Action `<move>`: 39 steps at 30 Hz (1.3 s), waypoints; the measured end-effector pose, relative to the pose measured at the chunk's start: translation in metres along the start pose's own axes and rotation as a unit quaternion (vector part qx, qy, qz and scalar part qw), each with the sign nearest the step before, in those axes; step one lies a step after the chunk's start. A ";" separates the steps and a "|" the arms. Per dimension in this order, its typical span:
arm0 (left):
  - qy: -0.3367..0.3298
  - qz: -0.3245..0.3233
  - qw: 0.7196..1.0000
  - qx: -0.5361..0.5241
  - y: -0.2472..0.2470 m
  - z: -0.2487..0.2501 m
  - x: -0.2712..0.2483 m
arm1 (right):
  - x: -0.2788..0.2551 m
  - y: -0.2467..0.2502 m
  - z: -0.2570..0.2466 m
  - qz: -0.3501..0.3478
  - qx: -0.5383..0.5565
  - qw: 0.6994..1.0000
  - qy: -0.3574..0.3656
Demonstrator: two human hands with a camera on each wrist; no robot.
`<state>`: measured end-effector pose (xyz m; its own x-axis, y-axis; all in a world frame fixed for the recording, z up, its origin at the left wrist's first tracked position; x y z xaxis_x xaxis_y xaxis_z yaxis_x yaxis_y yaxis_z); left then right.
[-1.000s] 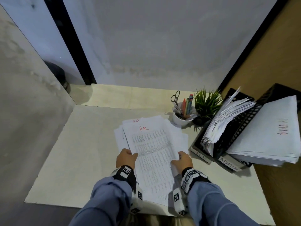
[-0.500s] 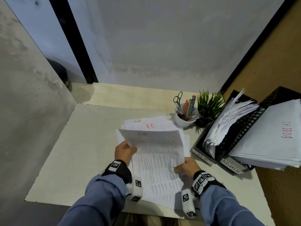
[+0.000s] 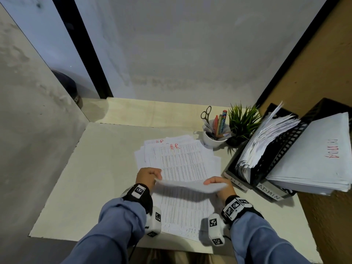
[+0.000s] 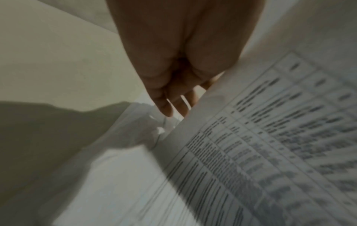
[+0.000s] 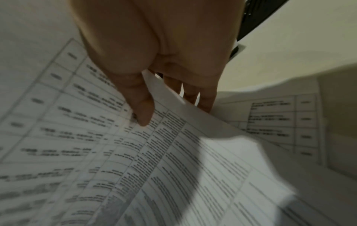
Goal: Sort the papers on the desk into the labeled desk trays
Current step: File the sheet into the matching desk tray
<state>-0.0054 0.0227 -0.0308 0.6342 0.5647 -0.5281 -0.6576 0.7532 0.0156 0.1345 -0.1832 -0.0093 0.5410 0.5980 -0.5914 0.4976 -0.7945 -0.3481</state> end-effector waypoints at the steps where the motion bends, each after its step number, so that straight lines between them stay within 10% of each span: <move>1: 0.021 0.029 0.999 0.006 0.004 -0.002 0.003 | -0.002 0.001 0.004 0.006 -0.004 1.000 -0.002; 11: 0.130 0.000 0.983 0.129 -0.009 0.001 0.005 | -0.019 -0.010 0.000 -0.002 -0.010 1.000 -0.028; 21: -0.059 -0.029 0.968 0.243 -0.020 0.010 -0.011 | -0.009 0.004 0.009 0.040 -0.058 0.998 -0.007; 27: -0.033 -0.064 0.993 0.099 0.001 -0.022 -0.007 | 0.003 0.023 -0.005 0.083 -0.192 0.978 -0.011; 39: 0.001 -0.176 0.979 0.105 -0.006 0.000 -0.016 | 0.000 0.009 -0.017 0.112 -0.111 0.987 0.025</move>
<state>-0.0117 0.0095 -0.0225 0.8059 0.2577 -0.5331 -0.3008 0.9537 0.0063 0.1504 -0.1888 0.0000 0.6840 0.4184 -0.5976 0.4955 -0.8677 -0.0404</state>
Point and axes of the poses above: each hand's wrist, its own x-axis towards the middle knuckle, its own y-axis out of the back of the hand, z = x × y, the point moved 2 cm from there along x, towards the middle knuckle, and after that the axes turned 15 degrees about -z, right-handed, at the moved point
